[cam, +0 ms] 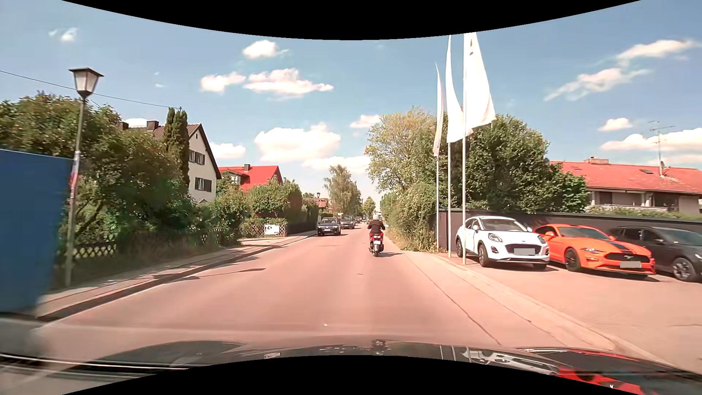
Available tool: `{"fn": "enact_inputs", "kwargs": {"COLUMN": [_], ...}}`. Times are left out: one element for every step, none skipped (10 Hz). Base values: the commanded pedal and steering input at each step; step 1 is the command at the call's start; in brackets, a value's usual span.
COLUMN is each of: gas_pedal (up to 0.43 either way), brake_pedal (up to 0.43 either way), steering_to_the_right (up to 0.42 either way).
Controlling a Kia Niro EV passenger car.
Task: Follow the waypoints while adhering to traffic rules and regulations
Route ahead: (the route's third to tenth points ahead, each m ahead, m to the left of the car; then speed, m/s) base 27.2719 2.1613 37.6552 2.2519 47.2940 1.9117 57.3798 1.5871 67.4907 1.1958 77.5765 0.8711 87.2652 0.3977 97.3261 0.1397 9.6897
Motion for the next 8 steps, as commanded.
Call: {"fn": "enact_inputs", "kwargs": {"gas_pedal": [0.169,0.169,0.169,0.169,0.169,0.169,0.169,0.177], "brake_pedal": [0.012,0.012,0.012,0.012,0.012,0.012,0.012,0.012], "steering_to_the_right": [-0.009,-0.009,-0.009,-0.008,-0.006,-0.005,-0.004,0.000]}}
